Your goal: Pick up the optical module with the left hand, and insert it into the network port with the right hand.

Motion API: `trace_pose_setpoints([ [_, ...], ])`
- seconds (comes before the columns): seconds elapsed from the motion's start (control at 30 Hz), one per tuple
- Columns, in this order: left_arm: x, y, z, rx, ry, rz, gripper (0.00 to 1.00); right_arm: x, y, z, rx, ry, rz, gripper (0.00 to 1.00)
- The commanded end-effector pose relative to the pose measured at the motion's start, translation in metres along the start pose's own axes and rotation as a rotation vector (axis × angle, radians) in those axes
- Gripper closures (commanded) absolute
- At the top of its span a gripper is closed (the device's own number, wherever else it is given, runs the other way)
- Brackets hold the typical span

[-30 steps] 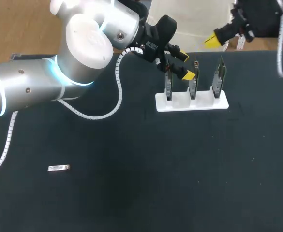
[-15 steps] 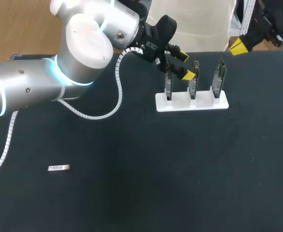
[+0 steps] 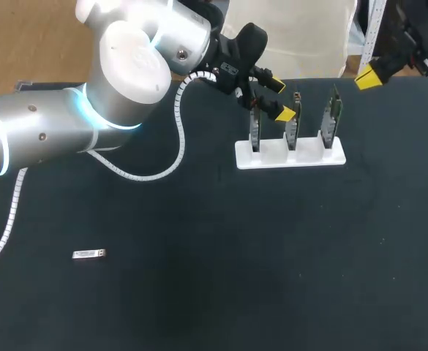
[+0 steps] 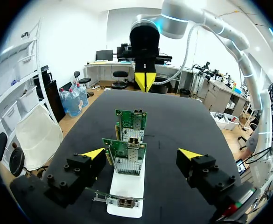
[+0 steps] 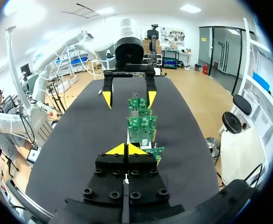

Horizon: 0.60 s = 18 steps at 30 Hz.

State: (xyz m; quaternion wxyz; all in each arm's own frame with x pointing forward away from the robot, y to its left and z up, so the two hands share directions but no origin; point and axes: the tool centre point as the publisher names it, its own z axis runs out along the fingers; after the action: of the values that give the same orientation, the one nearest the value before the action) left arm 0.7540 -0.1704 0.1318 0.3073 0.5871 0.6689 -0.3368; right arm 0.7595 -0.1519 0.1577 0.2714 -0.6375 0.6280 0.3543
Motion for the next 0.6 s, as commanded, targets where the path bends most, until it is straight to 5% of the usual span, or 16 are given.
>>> trace_pose_setpoints([
  [0.03, -0.0013, 0.002, 0.0009, 0.003, 0.006, -0.002, 0.0, 0.0029, -0.0078, 0.0028, -0.007, 0.0, 0.004, 1.0],
  [0.6, -0.0013, 0.002, 0.0009, 0.003, 0.006, -0.002, 0.0, 0.0021, -0.014, 0.0062, -0.004, 0.004, 0.003, 1.0],
])
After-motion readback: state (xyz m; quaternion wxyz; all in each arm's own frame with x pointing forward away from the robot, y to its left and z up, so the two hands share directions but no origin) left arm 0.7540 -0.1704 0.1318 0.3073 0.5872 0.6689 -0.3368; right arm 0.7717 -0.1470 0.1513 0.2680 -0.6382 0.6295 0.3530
